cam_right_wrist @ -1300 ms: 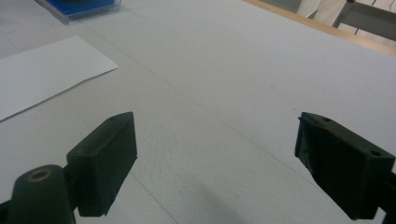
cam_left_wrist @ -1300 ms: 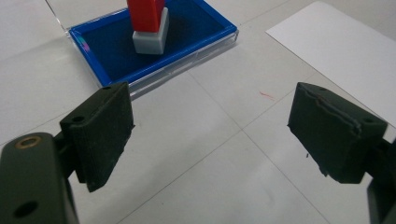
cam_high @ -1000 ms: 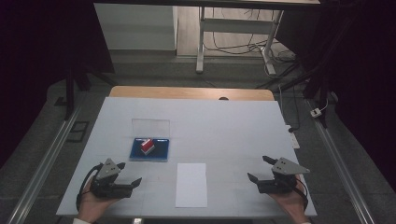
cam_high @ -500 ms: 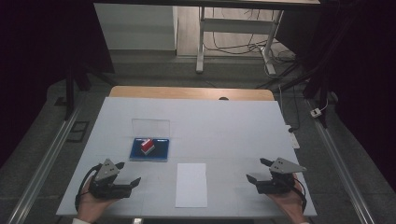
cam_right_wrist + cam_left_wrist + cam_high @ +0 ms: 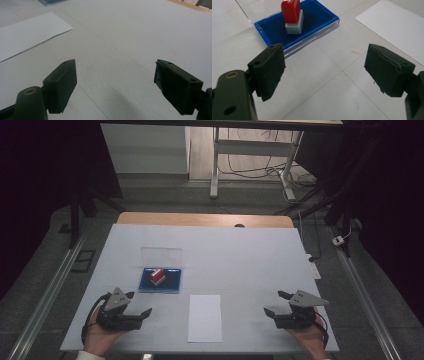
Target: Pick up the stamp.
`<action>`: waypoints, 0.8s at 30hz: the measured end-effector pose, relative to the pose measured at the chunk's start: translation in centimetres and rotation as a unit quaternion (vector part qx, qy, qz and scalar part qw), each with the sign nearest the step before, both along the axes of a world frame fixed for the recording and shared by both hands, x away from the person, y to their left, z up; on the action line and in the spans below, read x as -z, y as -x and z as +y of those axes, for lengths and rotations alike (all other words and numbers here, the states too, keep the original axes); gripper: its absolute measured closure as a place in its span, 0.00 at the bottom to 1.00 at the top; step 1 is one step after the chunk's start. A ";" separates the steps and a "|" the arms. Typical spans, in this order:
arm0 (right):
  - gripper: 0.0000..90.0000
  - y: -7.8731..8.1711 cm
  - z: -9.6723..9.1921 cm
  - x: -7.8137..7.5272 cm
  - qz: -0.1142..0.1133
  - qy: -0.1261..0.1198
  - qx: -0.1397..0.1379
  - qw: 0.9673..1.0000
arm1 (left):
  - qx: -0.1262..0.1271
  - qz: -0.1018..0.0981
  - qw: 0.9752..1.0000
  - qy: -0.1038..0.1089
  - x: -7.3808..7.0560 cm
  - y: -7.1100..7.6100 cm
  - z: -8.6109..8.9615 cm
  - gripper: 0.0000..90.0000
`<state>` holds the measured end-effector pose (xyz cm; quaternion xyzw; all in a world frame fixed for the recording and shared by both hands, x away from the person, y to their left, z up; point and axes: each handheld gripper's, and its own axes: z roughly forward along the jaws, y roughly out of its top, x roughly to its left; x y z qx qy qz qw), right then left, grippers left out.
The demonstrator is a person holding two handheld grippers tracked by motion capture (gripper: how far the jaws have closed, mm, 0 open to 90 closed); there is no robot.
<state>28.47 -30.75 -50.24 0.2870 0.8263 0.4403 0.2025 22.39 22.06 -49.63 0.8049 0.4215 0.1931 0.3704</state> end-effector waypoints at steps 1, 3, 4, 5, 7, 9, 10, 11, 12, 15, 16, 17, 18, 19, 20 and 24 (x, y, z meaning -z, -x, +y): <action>0.21 0.0 0.0 0.0 -0.002 0.005 -0.002 1.000 | 0.000 -0.001 1.000 0.002 -0.3 -0.1 0.0 0.19; 0.21 0.1 -0.2 -0.1 -0.003 0.008 0.002 1.000 | 0.000 -0.005 1.000 0.002 -0.8 -0.2 0.0 0.20; 0.21 0.1 -0.2 -0.1 -0.003 0.008 0.002 1.000 | -0.001 -0.005 1.000 0.005 -1.0 -0.3 0.0 0.20; 0.21 0.1 -0.3 -0.1 -0.003 0.002 0.002 1.000 | -0.002 -0.006 1.000 0.006 -1.2 -0.4 0.0 0.20; 0.21 0.1 -0.4 -0.2 -0.002 -0.002 0.003 1.000 | 0.000 -0.003 1.000 0.005 -1.5 -0.5 0.0 0.20; 0.22 0.1 -0.5 -0.3 0.000 -0.006 0.008 1.000 | 0.004 -0.001 1.000 0.000 -1.9 -0.8 -0.1 0.20; 0.22 0.1 -0.5 -0.3 0.000 -0.006 0.008 1.000 | 0.006 -0.002 1.000 -0.001 -2.1 -0.9 -0.2 0.20; 0.22 0.0 -0.4 -0.3 0.001 -0.004 0.008 1.000 | 0.007 -0.002 1.000 -0.001 -2.3 -1.1 -0.3 0.20; 0.22 0.0 -0.4 -0.3 0.001 -0.004 0.008 1.000 | 0.009 -0.003 1.000 -0.001 -2.5 -1.3 -0.3 0.20; 0.23 0.0 -0.2 0.0 0.008 0.001 0.002 1.000 | 0.016 -0.003 1.000 -0.003 -3.0 -1.9 -0.5 0.20; 0.23 0.0 -0.1 0.1 0.009 0.003 0.001 1.000 | 0.018 -0.003 1.000 -0.005 -3.1 -2.2 -0.6 0.21; 0.23 0.0 0.0 0.1 0.010 0.009 0.000 1.000 | 0.021 -0.001 1.000 -0.007 -3.2 -2.5 -0.7 0.21; 0.23 0.0 0.1 0.2 0.011 0.011 0.000 1.000 | 0.024 0.002 1.000 -0.008 -3.3 -2.8 -0.7 0.21; 0.23 0.0 0.2 0.2 0.012 0.010 -0.002 1.000 | 0.026 0.004 1.000 -0.010 -3.4 -3.0 -0.8 0.21; 0.23 0.1 0.4 0.3 0.011 0.015 -0.001 1.000 | 0.028 0.006 1.000 -0.012 -3.4 -3.3 -0.9 0.21; 0.23 0.1 0.5 0.3 0.009 0.021 0.000 1.000 | 0.033 0.018 0.999 -0.021 -3.7 -4.3 -1.2 0.21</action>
